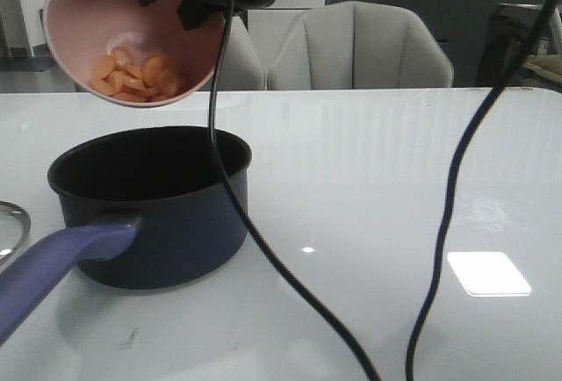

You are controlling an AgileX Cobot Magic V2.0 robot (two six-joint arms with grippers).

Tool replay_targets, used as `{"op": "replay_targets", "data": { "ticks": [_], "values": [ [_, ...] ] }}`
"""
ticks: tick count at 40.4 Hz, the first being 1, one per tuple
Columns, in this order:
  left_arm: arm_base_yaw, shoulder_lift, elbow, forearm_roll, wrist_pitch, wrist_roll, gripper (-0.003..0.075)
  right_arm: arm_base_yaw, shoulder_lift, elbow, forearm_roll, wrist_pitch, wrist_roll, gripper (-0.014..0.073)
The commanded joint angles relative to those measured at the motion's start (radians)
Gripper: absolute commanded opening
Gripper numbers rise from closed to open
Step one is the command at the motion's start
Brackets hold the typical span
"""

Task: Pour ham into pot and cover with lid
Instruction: 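Lift the pink bowl and carry it over the saucepan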

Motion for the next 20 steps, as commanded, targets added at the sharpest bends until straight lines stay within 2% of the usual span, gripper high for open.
{"op": "replay_targets", "data": {
  "ticks": [1,5,11,15,20],
  "values": [
    [-0.008,0.013,-0.026,-0.008,-0.075,-0.002,0.0501,-0.021,-0.054,-0.028,0.004,-0.096,0.007,0.0143],
    [-0.008,0.013,-0.026,-0.008,-0.075,-0.002,0.0501,-0.037,-0.061,0.019,0.066,-0.180,0.007,0.0143],
    [-0.008,0.013,-0.026,-0.008,-0.075,-0.002,0.0501,-0.047,-0.075,0.128,0.142,-0.388,-0.014,0.0143],
    [-0.008,0.013,-0.026,-0.008,-0.075,-0.002,0.0501,-0.047,-0.077,0.183,0.233,-0.470,-0.114,0.0143],
    [-0.008,0.013,-0.026,-0.008,-0.075,-0.002,0.0501,-0.047,-0.076,0.210,0.414,-0.472,-0.273,0.0143]
  ]
}}
